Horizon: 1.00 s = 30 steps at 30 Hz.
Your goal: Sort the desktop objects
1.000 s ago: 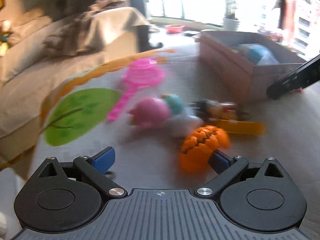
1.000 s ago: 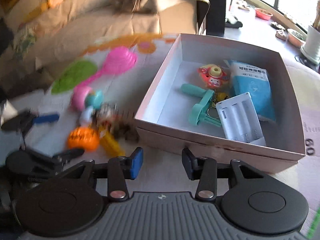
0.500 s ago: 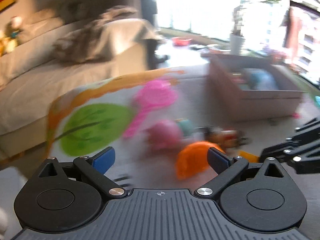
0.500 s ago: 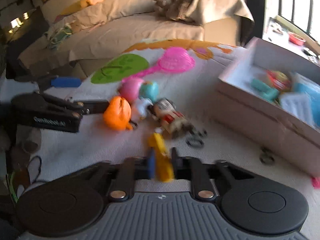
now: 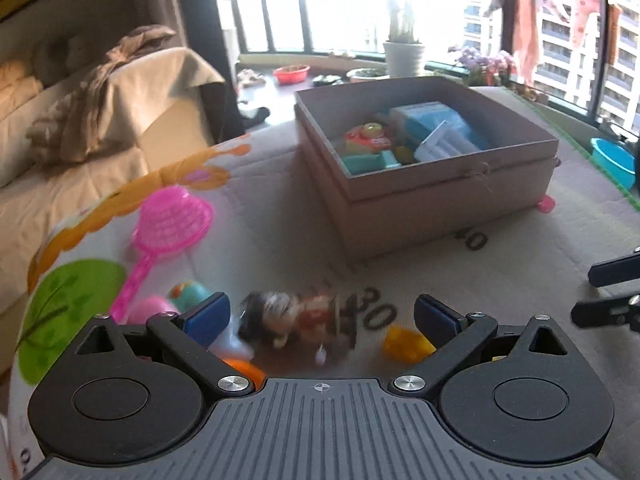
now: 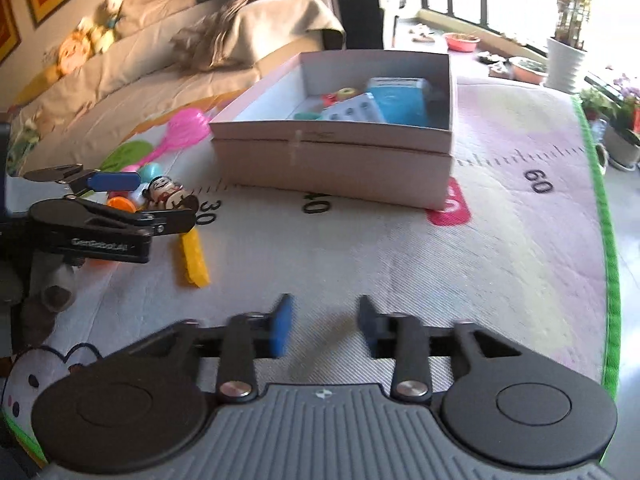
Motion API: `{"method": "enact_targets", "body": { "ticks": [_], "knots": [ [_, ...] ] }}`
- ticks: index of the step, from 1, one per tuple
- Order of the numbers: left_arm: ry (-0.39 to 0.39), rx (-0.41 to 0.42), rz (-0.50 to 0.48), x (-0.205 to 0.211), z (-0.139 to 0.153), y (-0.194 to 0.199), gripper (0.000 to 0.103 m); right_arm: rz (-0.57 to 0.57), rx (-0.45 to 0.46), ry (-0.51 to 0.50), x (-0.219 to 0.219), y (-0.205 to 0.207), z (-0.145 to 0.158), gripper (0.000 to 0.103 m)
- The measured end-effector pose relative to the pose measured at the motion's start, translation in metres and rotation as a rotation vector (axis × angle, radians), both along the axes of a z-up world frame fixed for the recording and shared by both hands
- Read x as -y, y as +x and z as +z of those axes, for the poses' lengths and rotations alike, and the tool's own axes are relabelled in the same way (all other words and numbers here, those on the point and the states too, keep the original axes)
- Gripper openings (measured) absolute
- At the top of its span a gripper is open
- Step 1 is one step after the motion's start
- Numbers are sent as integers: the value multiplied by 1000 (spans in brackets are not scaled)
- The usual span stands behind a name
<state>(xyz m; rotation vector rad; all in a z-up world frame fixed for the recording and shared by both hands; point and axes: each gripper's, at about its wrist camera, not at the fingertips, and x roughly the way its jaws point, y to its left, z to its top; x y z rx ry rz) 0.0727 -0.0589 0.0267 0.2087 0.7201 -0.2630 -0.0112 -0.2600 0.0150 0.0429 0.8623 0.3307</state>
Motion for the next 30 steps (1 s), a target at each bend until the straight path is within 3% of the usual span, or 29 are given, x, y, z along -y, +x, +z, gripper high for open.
{"method": "enact_targets", "body": {
  "ticks": [4,7,9,13,20,23,26,30],
  "knots": [
    [-16,-7,-162,7,-6,-11,101,-38,21,39,7,1,-2,63],
    [-20,-4,-302,12,-7,-34,101,-50,32,41,7,3,-3,65],
    [-43,-16,-341,8,-5,-47,101,-43,48,20,3,1,-2,65],
    [-13,-26,-250,-6,-9,-57,101,26,90,14,-11,-4,7,65],
    [68,-32,-39,-39,-10,-40,101,126,85,70,-46,9,9,65],
    [74,-23,-36,-42,-5,-38,101,151,71,56,-63,11,1,65],
    [33,-19,-81,-37,2,-42,101,149,119,-67,-69,6,-5,65],
    [-7,15,-120,-20,7,-45,101,69,145,-155,-41,2,-4,65]
  ]
}}
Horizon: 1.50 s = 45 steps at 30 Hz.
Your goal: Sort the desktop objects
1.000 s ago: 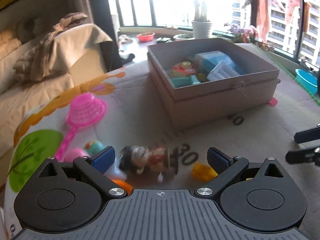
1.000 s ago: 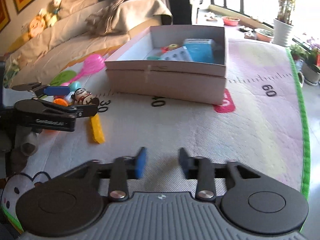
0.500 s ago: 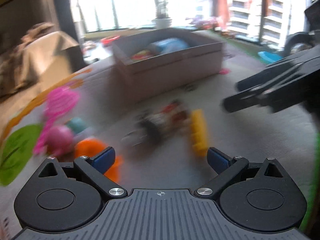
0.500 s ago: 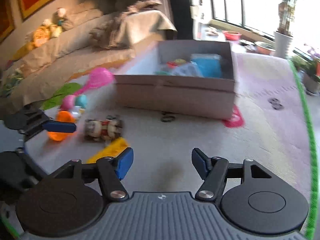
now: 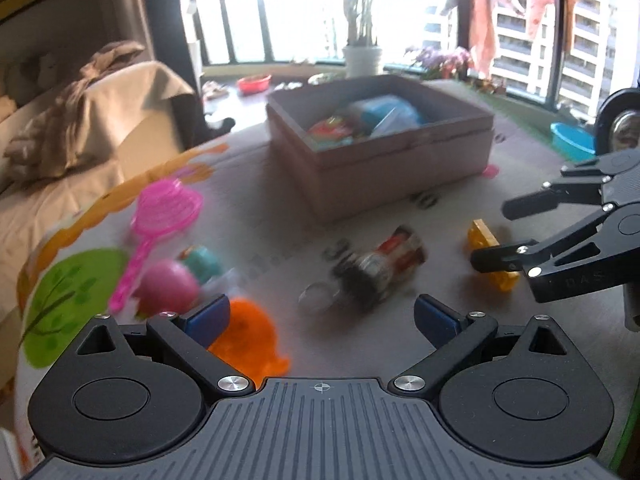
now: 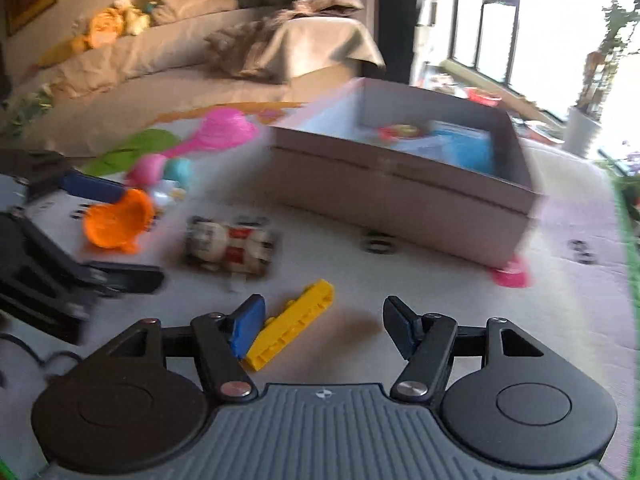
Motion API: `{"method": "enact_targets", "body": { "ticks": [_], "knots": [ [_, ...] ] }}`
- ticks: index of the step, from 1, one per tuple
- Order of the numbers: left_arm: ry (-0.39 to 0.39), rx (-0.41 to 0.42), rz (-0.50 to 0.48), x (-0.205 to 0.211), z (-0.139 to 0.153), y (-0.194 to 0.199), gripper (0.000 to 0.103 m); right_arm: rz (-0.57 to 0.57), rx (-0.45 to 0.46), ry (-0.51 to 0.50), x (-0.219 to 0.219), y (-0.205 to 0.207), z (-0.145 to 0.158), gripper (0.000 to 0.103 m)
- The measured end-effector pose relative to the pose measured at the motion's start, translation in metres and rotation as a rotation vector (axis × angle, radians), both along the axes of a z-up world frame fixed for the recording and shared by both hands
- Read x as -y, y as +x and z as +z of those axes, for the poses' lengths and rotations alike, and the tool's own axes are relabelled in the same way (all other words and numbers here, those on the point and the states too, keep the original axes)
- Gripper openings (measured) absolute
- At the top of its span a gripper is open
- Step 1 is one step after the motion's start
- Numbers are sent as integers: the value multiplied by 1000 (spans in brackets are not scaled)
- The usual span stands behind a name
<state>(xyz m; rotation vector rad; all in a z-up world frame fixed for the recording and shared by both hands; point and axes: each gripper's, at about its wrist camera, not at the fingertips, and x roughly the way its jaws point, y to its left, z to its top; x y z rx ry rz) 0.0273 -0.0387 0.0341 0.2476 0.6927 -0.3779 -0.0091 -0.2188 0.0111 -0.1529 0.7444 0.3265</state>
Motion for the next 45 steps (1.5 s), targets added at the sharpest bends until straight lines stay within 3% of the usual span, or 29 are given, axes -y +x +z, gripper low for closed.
{"method": "enact_targets", "body": {
  "ticks": [2,4,5,6,8,16,18,23,28,31,33,37,41,45],
  "knots": [
    [12,11,-14,13,-3,8,101,-43,-5,1,16,-1,2,65],
    [35,19,-36,26,-10,16,91,-70,-19,33,29,-4,4,65],
    [48,11,-47,32,-13,20,80,-75,-30,59,33,-5,6,63],
    [46,4,-61,36,-16,23,79,-76,-42,88,36,-6,7,60],
    [52,-5,-75,42,-20,28,67,-73,-48,120,38,-7,9,55],
    [48,-24,-62,34,-15,11,61,-42,-28,37,7,6,0,29],
    [37,-47,-52,30,-13,7,61,-13,-30,24,1,5,2,12],
    [4,-88,-60,28,-11,-5,65,37,-28,-6,-11,-9,3,12],
    [69,-18,-38,34,-16,-5,80,34,-36,-13,-6,-19,4,13],
    [58,-6,-61,36,-19,-1,76,22,-45,-8,1,-22,5,12],
    [42,-25,-85,37,-16,-3,58,11,-52,-4,5,-23,5,12],
    [79,-15,-102,41,-14,-16,58,-1,-57,15,15,-28,9,12],
    [37,-32,-98,37,-1,-25,57,-26,-62,77,32,-30,21,12],
    [-12,81,-95,36,44,-21,57,-54,-40,181,52,-27,47,12]
  ]
}}
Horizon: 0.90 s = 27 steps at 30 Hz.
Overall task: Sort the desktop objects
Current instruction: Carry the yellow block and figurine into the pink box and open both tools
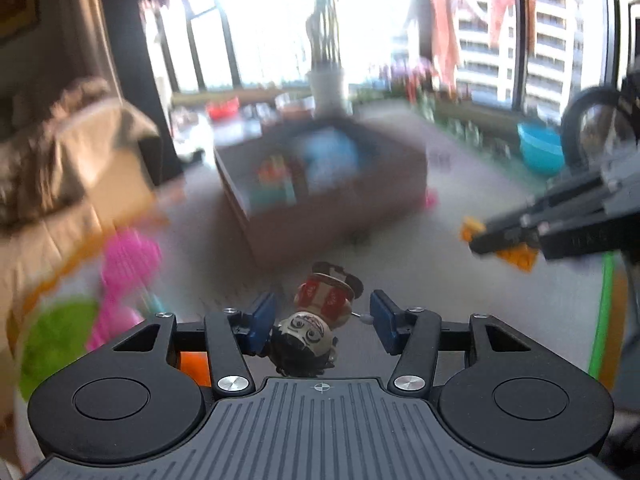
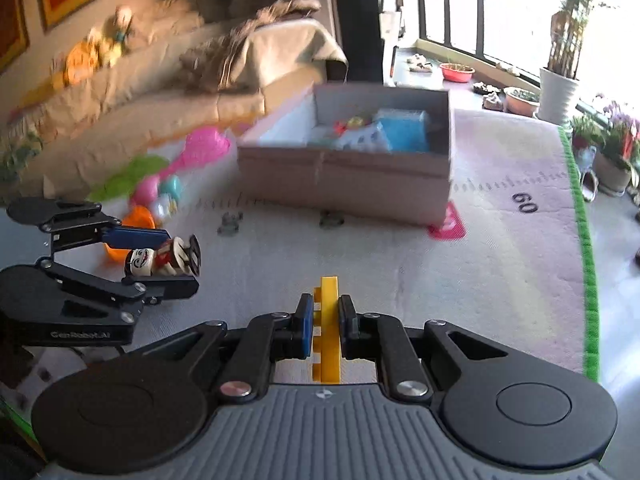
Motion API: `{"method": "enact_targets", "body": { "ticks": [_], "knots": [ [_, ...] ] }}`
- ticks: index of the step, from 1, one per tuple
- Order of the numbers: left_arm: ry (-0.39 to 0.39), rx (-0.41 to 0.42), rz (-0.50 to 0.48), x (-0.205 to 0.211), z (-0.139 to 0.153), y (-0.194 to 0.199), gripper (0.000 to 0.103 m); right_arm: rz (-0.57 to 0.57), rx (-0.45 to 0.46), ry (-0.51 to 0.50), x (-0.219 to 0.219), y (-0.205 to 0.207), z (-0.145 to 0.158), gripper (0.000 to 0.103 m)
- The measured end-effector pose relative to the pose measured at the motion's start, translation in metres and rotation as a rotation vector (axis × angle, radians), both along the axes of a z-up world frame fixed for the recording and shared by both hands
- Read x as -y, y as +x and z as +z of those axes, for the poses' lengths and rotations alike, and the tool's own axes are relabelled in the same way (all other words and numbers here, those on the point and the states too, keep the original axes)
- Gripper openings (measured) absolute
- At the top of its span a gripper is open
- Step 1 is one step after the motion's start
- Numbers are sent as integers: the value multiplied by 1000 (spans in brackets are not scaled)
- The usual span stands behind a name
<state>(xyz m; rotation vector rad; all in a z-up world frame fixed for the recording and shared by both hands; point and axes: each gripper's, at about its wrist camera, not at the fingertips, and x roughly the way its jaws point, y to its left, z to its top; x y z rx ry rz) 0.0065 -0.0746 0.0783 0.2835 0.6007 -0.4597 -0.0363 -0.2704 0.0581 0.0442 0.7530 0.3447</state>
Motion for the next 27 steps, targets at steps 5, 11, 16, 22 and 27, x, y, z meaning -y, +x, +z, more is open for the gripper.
{"method": "enact_targets", "body": {
  "ticks": [5,11,16,22,27],
  "knots": [
    [-27,189,-13,11,56,32,57,-36,111,83,21,5,46,12],
    [-95,179,53,30,63,102,73,-64,222,61,21,39,82,12],
    [-99,98,94,-1,33,82,91,-129,188,71,25,85,77,12],
    [-57,-11,165,-48,-7,33,96,-143,122,81,7,150,50,12],
    [21,-46,248,-78,-30,12,97,-177,107,83,-11,180,41,19]
  ]
}}
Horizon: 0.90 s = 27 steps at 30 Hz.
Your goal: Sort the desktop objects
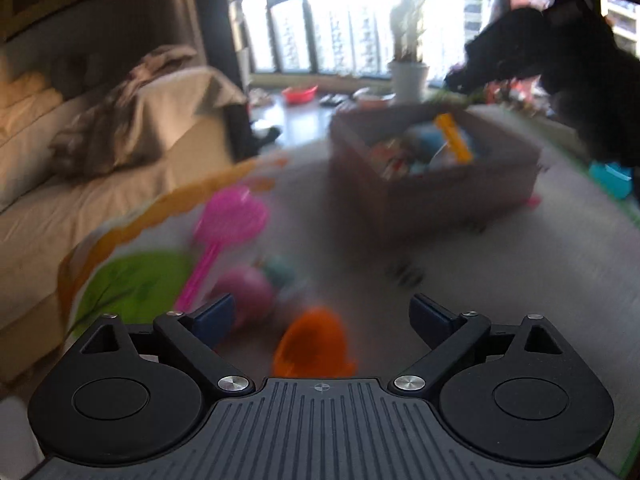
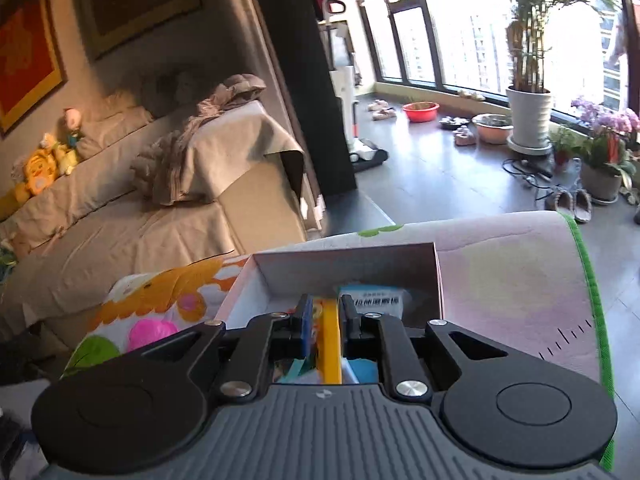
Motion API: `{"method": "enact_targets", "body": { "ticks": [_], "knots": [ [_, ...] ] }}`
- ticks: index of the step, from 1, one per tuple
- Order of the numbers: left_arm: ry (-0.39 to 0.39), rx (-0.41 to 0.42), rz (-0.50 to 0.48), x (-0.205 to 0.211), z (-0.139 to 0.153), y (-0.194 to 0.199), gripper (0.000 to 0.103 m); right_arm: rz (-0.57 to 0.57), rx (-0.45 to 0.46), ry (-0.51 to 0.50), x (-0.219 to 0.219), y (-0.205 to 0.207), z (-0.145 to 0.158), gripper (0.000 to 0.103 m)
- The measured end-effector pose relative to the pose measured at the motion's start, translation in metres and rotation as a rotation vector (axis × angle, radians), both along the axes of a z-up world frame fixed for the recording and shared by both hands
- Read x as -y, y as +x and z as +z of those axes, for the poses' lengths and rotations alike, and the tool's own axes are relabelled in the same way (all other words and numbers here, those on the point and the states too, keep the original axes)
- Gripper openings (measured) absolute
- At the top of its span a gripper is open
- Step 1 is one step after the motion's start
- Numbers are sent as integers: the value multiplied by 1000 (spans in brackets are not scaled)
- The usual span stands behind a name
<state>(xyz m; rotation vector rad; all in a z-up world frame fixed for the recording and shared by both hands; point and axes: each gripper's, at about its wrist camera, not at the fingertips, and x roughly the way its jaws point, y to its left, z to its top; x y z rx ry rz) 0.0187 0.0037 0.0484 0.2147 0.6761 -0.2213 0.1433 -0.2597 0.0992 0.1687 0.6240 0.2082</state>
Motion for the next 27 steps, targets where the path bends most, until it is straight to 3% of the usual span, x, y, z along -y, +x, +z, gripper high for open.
{"method": "enact_targets", "body": {
  "ticks": [6,9,12,15,17,22,25,27],
  "knots": [
    [-33,-83,33,-11,-17,4,98,59,9,-50,-19,-29,-8,45],
    [-52,-94,15,-1,-22,8,98,110,2,-91,-26,-56,-14,50],
    [-81,-102,-63,21,-24,10,99,144,-18,-107,-29,-75,-20,56],
    [-205,-146,-191,32,-18,6,99,160,-35,-118,-28,-90,-22,59],
    [-229,-133,-216,34,-13,1,99,161,-32,-136,-27,-98,-23,63],
    [-127,-82,-40,14,-12,7,100,193,-79,-132,-29,-109,-36,68],
    [-132,-94,82,-15,-11,14,99,330,-135,-110,-50,-122,-52,71],
    [-129,-87,129,-27,-8,16,99,452,-136,-147,-74,-137,-64,76]
  ]
}}
